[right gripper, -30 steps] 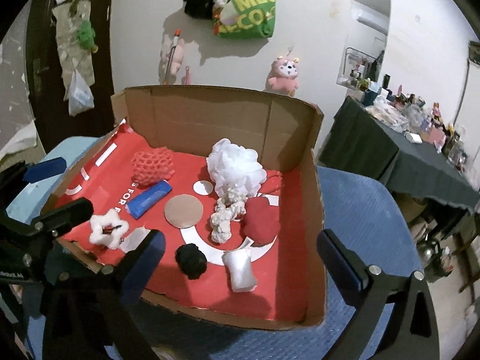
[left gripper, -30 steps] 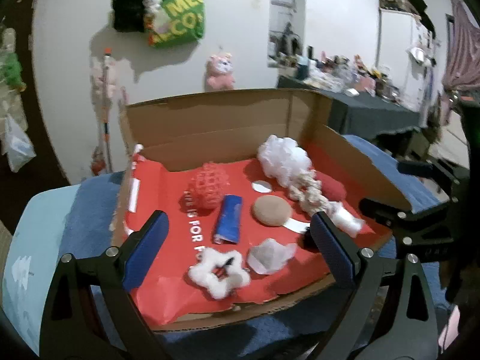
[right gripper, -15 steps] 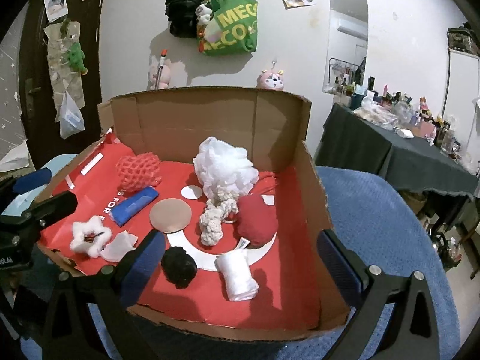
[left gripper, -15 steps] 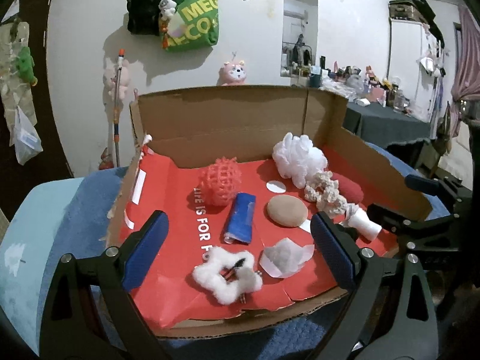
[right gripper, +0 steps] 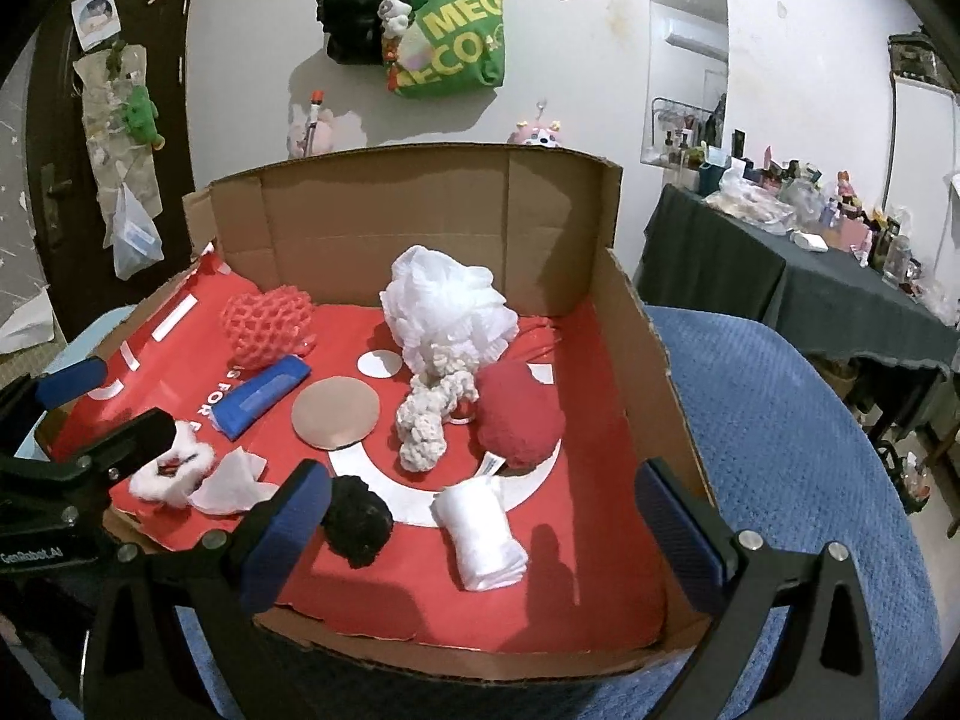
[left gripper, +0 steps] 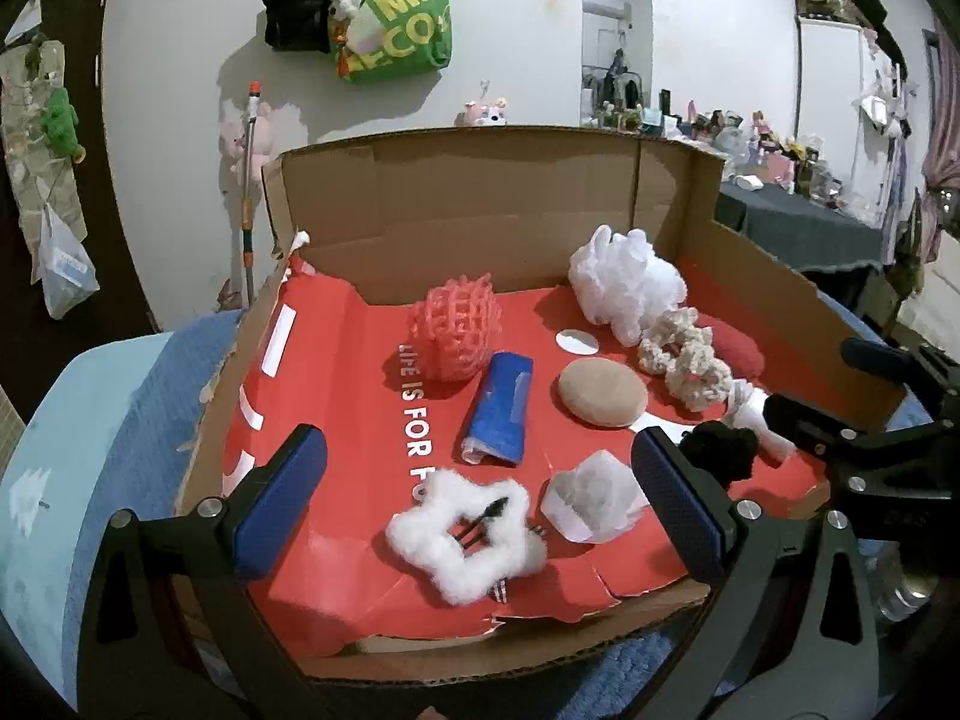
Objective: Organize soft objects
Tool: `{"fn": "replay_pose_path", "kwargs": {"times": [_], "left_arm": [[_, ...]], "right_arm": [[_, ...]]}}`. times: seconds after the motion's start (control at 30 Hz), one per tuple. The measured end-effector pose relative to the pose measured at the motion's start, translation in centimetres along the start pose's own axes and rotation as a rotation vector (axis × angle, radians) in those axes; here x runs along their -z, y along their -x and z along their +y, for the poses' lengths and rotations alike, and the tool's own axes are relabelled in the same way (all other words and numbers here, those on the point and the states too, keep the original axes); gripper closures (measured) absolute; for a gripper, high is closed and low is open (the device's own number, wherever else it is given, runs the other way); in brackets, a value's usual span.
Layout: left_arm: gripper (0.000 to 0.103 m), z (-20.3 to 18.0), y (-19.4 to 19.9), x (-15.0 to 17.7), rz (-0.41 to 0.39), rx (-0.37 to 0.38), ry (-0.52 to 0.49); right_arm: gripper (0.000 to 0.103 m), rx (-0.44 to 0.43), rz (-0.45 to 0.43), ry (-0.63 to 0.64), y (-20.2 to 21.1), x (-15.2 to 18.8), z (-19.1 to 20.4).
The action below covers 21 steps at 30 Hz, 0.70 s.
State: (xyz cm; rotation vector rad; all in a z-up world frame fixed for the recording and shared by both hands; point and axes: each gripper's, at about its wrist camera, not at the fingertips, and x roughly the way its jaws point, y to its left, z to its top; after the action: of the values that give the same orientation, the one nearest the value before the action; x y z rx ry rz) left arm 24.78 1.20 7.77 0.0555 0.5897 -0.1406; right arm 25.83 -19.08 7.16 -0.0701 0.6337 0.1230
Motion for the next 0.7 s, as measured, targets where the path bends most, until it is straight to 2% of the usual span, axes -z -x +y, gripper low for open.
{"fn": "replay_pose_path", "kwargs": {"times": [0.43, 0.7], "left_arm": [[0.0, -0.05, -0.28, 0.61, -0.008, 0.005, 0.025], [0.0, 0.12, 0.04, 0.7, -0.023, -0.014, 0.033]], "right_arm": [[0.0, 0.038, -0.017, 0.006, -0.22, 0.49, 0.45], [0.0, 0.028, -0.073, -0.016, 0.55, 0.57, 0.19]]}}
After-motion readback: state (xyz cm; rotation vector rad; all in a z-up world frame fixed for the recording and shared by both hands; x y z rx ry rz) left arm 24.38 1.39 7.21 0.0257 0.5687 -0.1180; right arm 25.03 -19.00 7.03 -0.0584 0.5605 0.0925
